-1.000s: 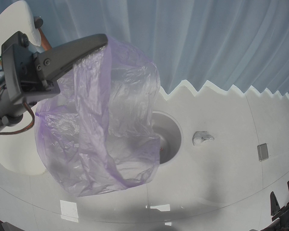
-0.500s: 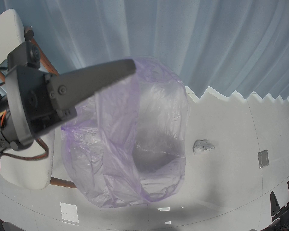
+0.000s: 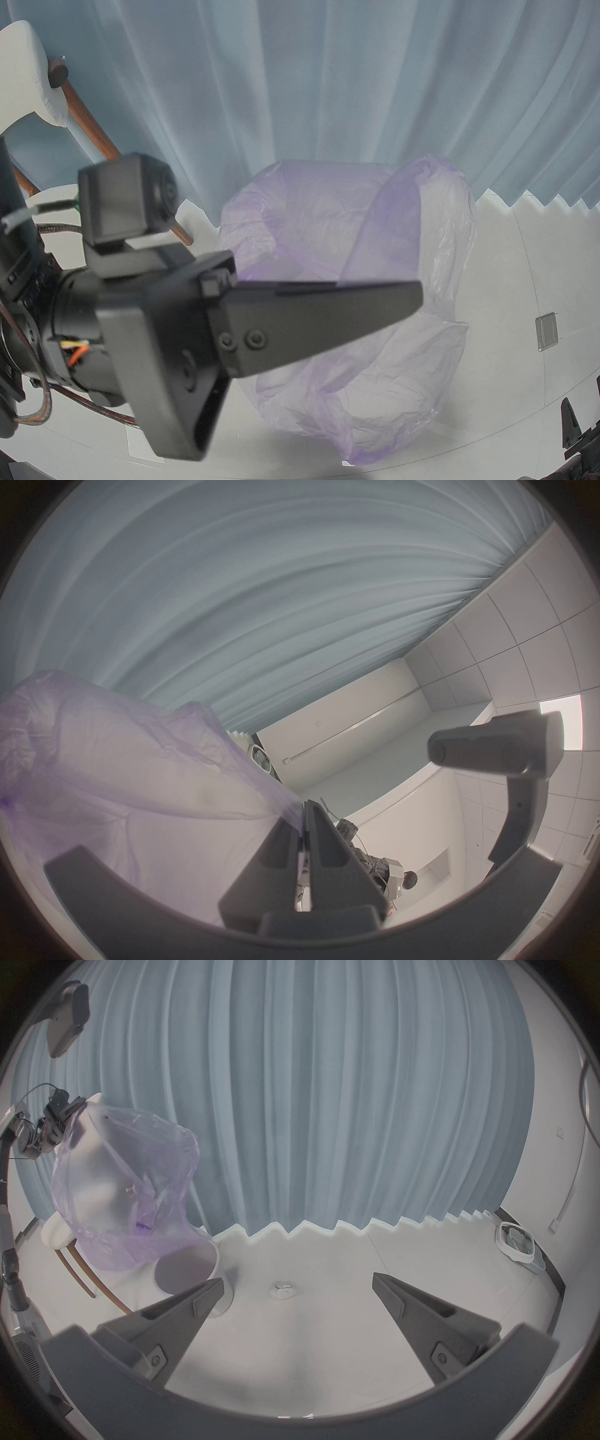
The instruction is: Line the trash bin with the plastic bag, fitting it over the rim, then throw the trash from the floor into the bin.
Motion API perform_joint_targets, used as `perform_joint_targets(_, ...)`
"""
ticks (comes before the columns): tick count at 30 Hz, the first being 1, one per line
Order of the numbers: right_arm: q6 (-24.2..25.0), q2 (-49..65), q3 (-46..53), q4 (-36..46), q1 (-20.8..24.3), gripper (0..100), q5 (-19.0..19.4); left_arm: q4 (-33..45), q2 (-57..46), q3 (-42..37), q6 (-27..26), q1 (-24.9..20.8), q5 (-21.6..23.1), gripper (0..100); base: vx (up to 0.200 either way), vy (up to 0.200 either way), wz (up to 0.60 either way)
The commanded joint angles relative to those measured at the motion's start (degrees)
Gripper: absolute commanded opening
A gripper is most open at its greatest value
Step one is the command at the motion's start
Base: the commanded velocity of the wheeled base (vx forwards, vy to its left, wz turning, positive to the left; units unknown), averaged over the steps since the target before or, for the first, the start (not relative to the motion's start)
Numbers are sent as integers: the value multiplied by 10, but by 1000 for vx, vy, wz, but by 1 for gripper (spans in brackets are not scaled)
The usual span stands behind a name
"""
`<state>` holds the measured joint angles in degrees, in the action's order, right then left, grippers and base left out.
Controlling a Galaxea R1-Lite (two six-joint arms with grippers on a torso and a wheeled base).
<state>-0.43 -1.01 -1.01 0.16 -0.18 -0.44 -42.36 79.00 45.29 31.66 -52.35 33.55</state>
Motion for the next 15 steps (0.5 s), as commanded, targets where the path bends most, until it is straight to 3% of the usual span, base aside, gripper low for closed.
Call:
perform_joint_targets(1, 0, 9, 8, 0, 0, 100, 0, -4, 21, -13, -2, 4, 0, 0, 0, 0, 0)
perform_joint_targets(5, 0, 9, 7, 0, 0, 100, 0, -93, 67, -35, 1, 37, 3, 0, 0, 0, 0)
perform_joint_targets(9, 0, 9, 8, 0, 0, 100, 0, -180, 125, -30, 5, 31, 2, 0, 0, 0, 0)
perform_joint_targets(15, 0, 9, 8, 0, 0, 100, 0, -245, 166, -72, 3, 40, 3, 0, 0, 0, 0)
